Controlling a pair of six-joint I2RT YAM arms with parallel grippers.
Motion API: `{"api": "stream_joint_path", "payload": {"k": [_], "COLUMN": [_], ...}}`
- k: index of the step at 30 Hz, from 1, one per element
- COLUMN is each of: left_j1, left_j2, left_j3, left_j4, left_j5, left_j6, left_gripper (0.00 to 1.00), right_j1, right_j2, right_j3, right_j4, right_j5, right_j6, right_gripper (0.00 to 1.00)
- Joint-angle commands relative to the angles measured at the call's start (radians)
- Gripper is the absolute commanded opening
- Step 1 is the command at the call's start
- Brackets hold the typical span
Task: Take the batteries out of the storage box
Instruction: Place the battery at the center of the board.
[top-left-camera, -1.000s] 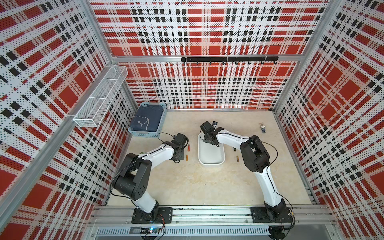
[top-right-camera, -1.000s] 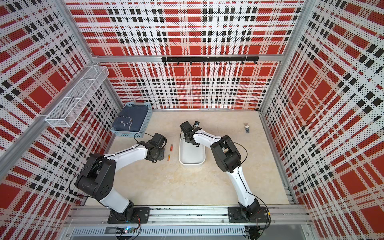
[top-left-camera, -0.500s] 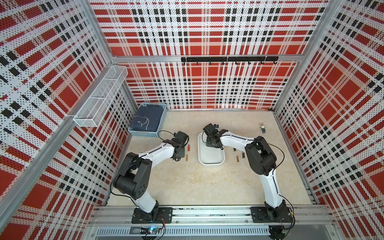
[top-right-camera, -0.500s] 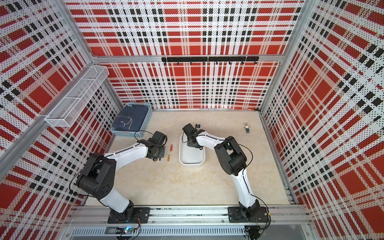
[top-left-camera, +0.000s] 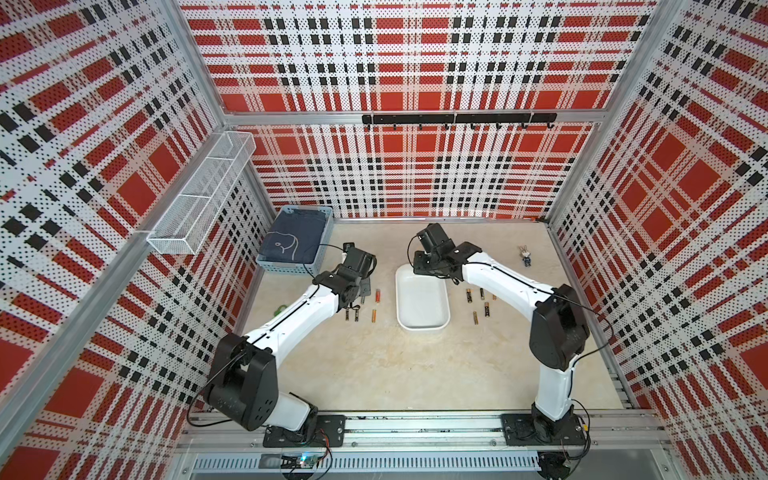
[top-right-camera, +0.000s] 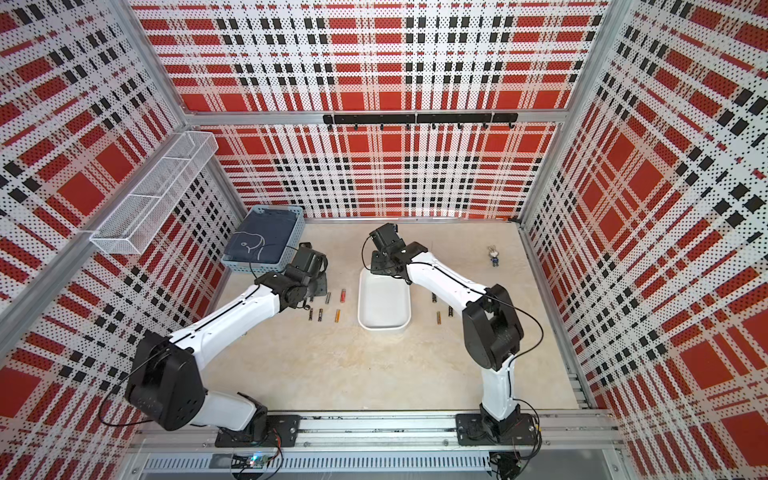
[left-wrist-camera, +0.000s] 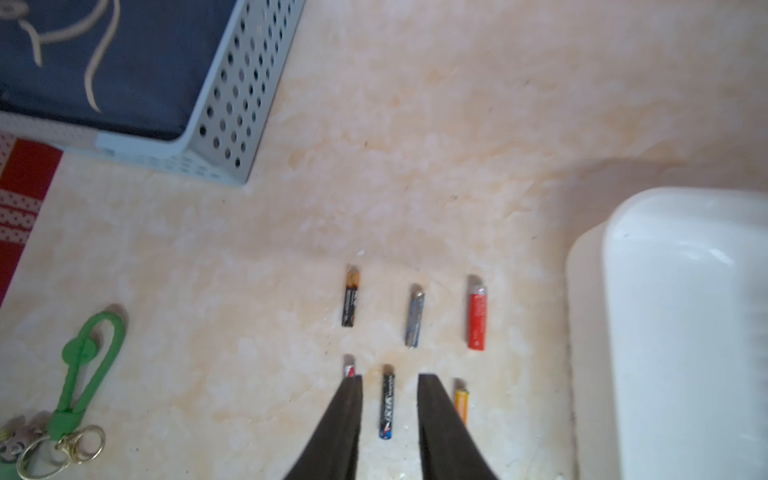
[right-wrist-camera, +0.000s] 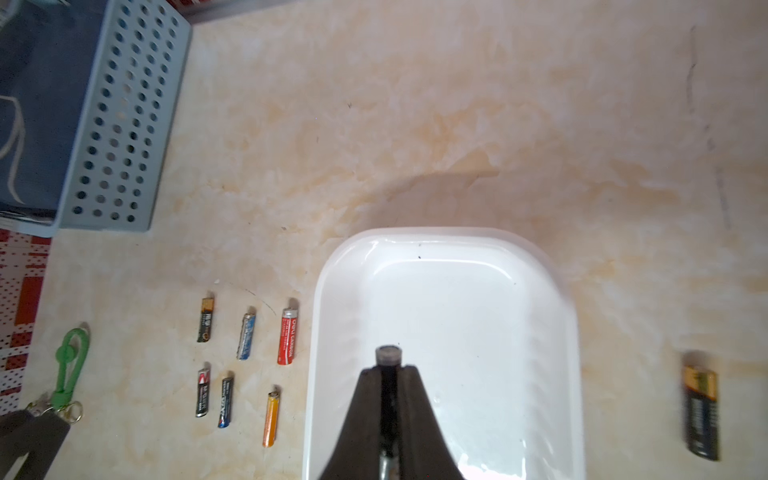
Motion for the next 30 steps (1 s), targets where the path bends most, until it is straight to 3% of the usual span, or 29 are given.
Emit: {"api": "stream_joint_path", "payload": {"k": [1, 6, 9, 15, 21, 24, 30], "left_j1": [-0.099, -0.253, -0.305, -0.375, -0.439, -0.431, -0.271], "left_j2": [-0.039, -0.097, -0.076, 0.067, 0.174, 0.137, -0.094], "left_j3": [0.076, 0.043, 0.012, -0.006, 0.040, 0.009, -0.234], "left_j4": [0.037, 0.326, 0.474, 0.630, 0.620, 0.612, 0.691], "left_j5": [-0.066, 0.088, 0.223, 0.380, 0.297, 0.167, -0.045], "left_j6": [-0.006, 0.051, 0.054, 0.087, 0.110, 0.089, -0.022], "left_gripper": [0.29, 0.57, 0.62, 0.75, 0.79, 0.79, 0.79], "right_j1": [-0.052, -0.196, -0.279, -0.378, -0.386, -0.387, -0.389], "right_j2": [-0.113, -0.270, -0.332, -0.374, -0.300, -0.259, -0.198], "right_j3": [-0.066, -0.284, -0.408, -0.626, -0.704, -0.714, -0.724], "right_j4": [-0.078, -0.139, -0.169, -0.103, -0.028, 0.008, 0.060], "right_j5": [0.046, 0.127, 0.209, 0.188, 0.184, 0.187, 0.191], "right_j6": [-0.072, -0.097, -0.129, -0.118, -0.111, -0.111, -0.111], "right_gripper": [0.00, 0.00, 0.00, 0.00, 0.00, 0.00, 0.00]}}
